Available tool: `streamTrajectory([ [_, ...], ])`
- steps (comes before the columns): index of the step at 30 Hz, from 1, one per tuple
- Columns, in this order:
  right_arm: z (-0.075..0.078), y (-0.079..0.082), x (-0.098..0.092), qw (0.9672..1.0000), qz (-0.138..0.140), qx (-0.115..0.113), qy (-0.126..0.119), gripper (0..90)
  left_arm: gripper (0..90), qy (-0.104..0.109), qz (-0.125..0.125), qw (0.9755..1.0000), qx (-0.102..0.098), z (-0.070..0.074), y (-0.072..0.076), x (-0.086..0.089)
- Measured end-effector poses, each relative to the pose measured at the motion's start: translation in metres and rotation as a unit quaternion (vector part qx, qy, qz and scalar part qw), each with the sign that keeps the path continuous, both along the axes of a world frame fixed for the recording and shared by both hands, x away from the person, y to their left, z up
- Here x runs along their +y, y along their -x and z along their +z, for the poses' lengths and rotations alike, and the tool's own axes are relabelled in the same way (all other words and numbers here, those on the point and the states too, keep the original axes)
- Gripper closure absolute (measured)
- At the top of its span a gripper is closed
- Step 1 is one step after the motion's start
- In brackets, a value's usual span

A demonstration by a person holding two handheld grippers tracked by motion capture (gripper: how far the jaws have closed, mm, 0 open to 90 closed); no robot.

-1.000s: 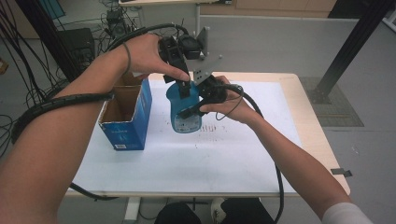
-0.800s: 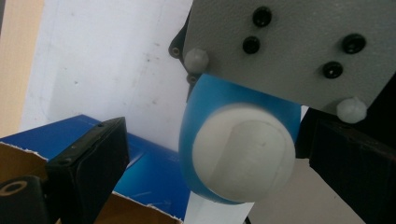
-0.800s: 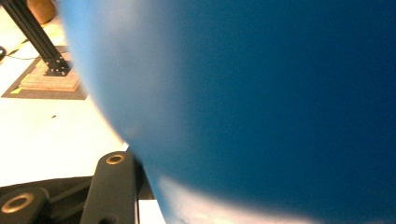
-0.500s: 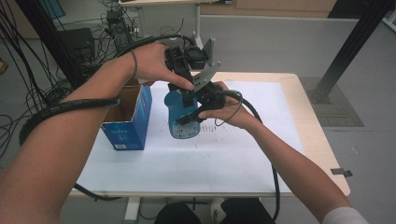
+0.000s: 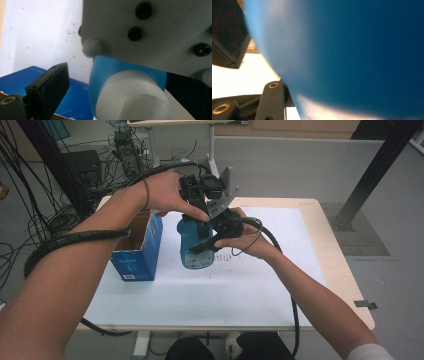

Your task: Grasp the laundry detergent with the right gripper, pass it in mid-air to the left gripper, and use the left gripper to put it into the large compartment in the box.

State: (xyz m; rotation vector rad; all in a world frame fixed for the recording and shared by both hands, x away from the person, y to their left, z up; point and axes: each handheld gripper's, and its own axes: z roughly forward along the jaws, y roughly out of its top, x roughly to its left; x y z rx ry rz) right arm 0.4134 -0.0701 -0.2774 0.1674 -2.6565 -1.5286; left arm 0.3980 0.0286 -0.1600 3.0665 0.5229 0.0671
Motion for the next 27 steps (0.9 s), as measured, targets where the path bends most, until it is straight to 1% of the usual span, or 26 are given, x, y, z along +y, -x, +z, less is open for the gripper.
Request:
streamTrajectory([
  [8, 0.0007, 0.0008, -0.0016, 1.0000, -0.001, 0.000, -0.004, 44.4, 6.1, -0.002, 0.001, 1.0000, 0.002, -0.0028, -0.0004, 0.0008],
  [9, 0.0008, 0.0009, -0.0018, 1.0000, -0.001, -0.001, -0.004, 44.5, 6.1, -0.003, 0.000, 1.0000, 0.005, -0.0020, -0.0009, 0.0007],
  [10, 0.0008, 0.0009, -0.0020, 1.0000, 0.001, 0.000, -0.007, 44.4, 6.1, 0.003, 0.003, 1.0000, 0.002, -0.0028, -0.0008, 0.0008],
  [12, 0.0008, 0.0010, -0.0026, 0.9999, 0.001, -0.001, -0.010, 44.4, 6.1, 0.002, 0.001, 1.0000, 0.002, -0.0031, -0.0011, 0.0005],
  [13, 0.0009, 0.0009, -0.0030, 1.0000, 0.001, -0.001, -0.010, 44.4, 6.2, 0.003, 0.002, 1.0000, 0.003, -0.0035, -0.0009, 0.0003],
  [14, 0.0008, 0.0008, -0.0032, 0.9999, 0.001, -0.002, -0.010, 44.4, 6.3, -0.001, 0.001, 1.0000, 0.006, -0.0035, -0.0010, -0.0001],
  [15, 0.0008, 0.0009, -0.0036, 0.9999, 0.000, -0.002, -0.010, 44.4, 6.5, 0.003, 0.000, 1.0000, 0.005, -0.0045, -0.0011, -0.0003],
  [18, 0.0011, 0.0015, -0.0043, 1.0000, 0.000, -0.001, -0.008, 44.4, 6.5, 0.004, 0.000, 1.0000, 0.005, -0.0059, -0.0008, -0.0015],
  [23, 0.0017, 0.0023, -0.0052, 1.0000, -0.002, 0.001, -0.009, 44.4, 6.6, -0.001, -0.005, 1.0000, 0.006, -0.0064, -0.0011, -0.0033],
  [27, 0.0017, 0.0024, -0.0053, 1.0000, -0.002, 0.000, -0.008, 44.4, 6.6, 0.003, -0.003, 1.0000, 0.005, -0.0059, -0.0006, -0.0040],
])
